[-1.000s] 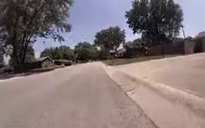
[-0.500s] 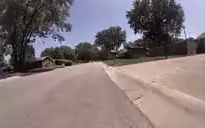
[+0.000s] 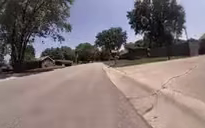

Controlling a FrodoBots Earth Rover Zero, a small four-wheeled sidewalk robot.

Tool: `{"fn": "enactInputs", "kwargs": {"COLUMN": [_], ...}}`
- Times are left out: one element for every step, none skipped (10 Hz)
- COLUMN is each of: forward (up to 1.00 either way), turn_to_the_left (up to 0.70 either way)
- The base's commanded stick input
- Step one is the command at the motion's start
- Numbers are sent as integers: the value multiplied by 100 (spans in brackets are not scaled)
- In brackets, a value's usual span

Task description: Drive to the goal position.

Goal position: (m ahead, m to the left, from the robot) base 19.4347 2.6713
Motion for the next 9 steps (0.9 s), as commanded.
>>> {"fn": "enactInputs", "kwargs": {"forward": [70,70,70,70,70,70,70,70,70], "turn_to_the_left": [32,0,0,0,0,0,0,0,0]}}
